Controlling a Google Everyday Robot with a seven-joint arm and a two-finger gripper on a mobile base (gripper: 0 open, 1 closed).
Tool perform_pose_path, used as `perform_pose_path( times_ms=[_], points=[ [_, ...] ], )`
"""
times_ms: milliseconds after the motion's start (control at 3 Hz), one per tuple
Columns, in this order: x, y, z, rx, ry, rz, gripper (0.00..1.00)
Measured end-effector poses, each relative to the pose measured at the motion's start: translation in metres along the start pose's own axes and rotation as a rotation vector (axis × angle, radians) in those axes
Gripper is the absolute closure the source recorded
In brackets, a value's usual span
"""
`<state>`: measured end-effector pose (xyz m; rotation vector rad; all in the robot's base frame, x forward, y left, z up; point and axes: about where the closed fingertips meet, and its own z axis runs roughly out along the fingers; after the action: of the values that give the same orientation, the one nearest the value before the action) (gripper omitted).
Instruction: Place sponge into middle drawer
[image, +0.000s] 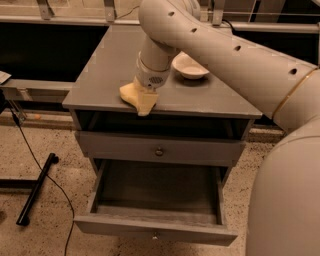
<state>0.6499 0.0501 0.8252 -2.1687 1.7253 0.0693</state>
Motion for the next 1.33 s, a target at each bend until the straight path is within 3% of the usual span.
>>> perform_pose_path(
  times_ms=[667, 1000, 1333],
  points=[
    [0.002, 0.008, -0.026, -0.056, -0.104, -0.027, 0.92],
    [0.021, 0.07, -0.112, -0.056, -0.128, -0.091, 1.0],
    [0.022, 0.072, -0.116, -0.051, -0.125, -0.091, 1.0]
  ],
)
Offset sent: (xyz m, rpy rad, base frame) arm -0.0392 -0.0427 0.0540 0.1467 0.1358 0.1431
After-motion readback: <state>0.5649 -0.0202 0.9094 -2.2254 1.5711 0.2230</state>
